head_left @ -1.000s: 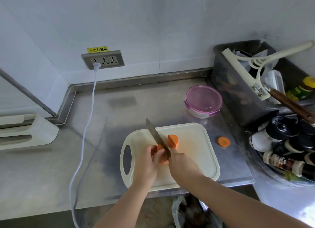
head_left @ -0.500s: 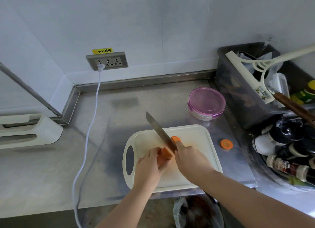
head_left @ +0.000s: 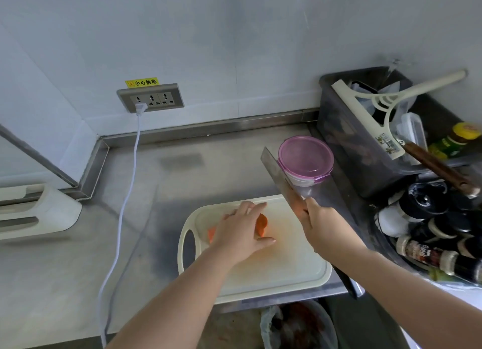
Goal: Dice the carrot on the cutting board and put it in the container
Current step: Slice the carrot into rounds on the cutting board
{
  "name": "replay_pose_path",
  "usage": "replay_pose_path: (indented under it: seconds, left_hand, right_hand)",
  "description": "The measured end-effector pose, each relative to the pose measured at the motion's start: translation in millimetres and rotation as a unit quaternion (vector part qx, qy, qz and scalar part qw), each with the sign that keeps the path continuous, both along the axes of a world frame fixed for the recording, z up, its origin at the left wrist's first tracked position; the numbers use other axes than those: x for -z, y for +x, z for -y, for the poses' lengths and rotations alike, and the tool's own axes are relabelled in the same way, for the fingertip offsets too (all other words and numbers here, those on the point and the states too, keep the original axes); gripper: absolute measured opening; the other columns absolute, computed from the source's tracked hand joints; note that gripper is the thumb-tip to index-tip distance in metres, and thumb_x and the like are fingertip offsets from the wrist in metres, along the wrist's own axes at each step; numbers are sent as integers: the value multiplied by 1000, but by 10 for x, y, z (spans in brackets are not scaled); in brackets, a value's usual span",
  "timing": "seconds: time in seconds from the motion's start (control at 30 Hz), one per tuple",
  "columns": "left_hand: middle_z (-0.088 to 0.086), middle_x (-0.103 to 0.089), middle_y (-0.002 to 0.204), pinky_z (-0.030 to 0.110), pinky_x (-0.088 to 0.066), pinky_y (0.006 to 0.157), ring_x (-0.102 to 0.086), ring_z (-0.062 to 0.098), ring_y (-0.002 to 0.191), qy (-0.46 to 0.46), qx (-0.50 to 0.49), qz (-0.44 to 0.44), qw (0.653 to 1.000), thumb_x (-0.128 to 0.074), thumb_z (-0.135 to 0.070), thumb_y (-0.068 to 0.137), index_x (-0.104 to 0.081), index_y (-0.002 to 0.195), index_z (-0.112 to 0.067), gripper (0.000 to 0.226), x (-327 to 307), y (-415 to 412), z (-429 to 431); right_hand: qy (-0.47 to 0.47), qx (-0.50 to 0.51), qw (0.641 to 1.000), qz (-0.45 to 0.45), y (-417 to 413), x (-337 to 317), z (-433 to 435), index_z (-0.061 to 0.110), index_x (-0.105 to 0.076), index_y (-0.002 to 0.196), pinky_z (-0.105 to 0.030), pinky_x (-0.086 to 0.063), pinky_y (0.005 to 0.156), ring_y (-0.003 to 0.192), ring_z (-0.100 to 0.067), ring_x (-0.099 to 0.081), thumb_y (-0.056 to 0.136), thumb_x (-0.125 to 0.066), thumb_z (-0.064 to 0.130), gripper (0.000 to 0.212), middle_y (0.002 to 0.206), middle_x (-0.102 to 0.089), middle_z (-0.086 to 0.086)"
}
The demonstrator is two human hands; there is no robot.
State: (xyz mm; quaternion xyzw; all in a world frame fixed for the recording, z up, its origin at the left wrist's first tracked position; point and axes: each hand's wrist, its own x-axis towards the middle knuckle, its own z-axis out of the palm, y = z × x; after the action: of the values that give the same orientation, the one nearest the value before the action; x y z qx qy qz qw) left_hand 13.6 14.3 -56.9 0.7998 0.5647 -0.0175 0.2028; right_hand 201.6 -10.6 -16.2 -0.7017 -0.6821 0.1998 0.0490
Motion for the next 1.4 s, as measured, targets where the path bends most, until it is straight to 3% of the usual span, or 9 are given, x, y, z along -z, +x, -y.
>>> replay_pose_path:
  seconds: [0.2, 0.33, 0.5, 0.6, 0.77, 0.93, 1.13, 1.3, 1.4]
  left_hand:
    - [-7, -53, 114, 25, -44, 76, -56, 14, 94, 18, -65, 152, 986, -64, -27, 86, -57, 112, -22, 27, 61, 113, 58]
    - [-12, -56, 123, 26, -35, 93, -53, 15, 109, 34, -66, 132, 989, -63, -34, 87, -54, 119, -27, 34, 198, 113, 291]
    - [-13, -55, 127, 25, -28, 102, -48, 13, 121, 78, -75, 81, 991, -56, -31, 91, -50, 126, -30, 36, 327, 49, 418]
    - [-11, -55, 127, 25, -34, 97, -50, 16, 118, 77, -71, 87, 991, -53, -33, 93, -50, 129, -31, 37, 348, 74, 402]
    - [-8, -57, 124, 26, -42, 88, -51, 18, 115, 77, -87, 106, 988, -57, -36, 91, -55, 126, -27, 36, 395, 170, 402]
    - [-9, -53, 128, 23, -41, 90, -48, 17, 119, 76, -72, 118, 987, -59, -36, 90, -55, 127, -25, 39, 415, 136, 377]
    - [-11, -60, 110, 26, -49, 74, -60, 13, 99, 105, -52, 138, 983, -62, -32, 89, -67, 107, -23, 20, 444, 161, 350]
    - [-7, -62, 105, 32, -51, 71, -60, 16, 97, 107, -56, 133, 984, -62, -31, 88, -68, 101, -20, 18, 485, 183, 298]
    - [-7, -63, 105, 32, -51, 72, -61, 17, 97, 109, -48, 127, 985, -62, -32, 88, -68, 101, -20, 18, 487, 187, 284]
  right_hand:
    - [-11, 9, 1000, 5, 94, 32, 92, 10, -45, 112, -39, -51, 63, 64, -25, -62, 102, -30, 26, 24, 73, -60, -5]
    - [-40, 10, 999, -15, 80, 110, 182, 15, -42, 106, -31, -40, 63, 70, -23, -48, 103, -26, 28, 21, 71, -40, 1]
    - [-77, -10, 997, 16, 16, 355, 295, 16, -35, 98, -22, -21, 40, 46, -9, -38, 103, -30, 19, 8, 60, -39, 5]
    - [-89, -15, 995, 31, -40, 445, 317, 10, -41, 114, -23, -29, 43, 51, -13, -43, 103, -29, 22, 20, 64, -41, 2]
    - [-108, -9, 994, -2, -118, 453, 318, 14, -42, 116, -36, -50, 74, 88, -32, -62, 102, -27, 24, 23, 87, -51, -5]
    - [-107, -27, 993, 37, -81, 547, 311, 13, -39, 118, -26, -27, 43, 53, -16, -44, 99, -32, 11, 20, 68, -42, 1]
    - [-85, -45, 994, 47, -94, 403, 354, 14, -39, 119, -25, -27, 41, 47, -14, -36, 98, -34, 11, 21, 62, -39, 2]
    - [-101, -49, 993, 45, -158, 329, 451, 17, -37, 124, -30, -45, 51, 51, -17, -46, 97, -35, 7, 29, 70, -49, 0]
    - [-104, -60, 991, 66, -170, 348, 448, 15, -33, 129, -26, -37, 46, 48, -13, -40, 94, -37, 3, 37, 65, -42, 2]
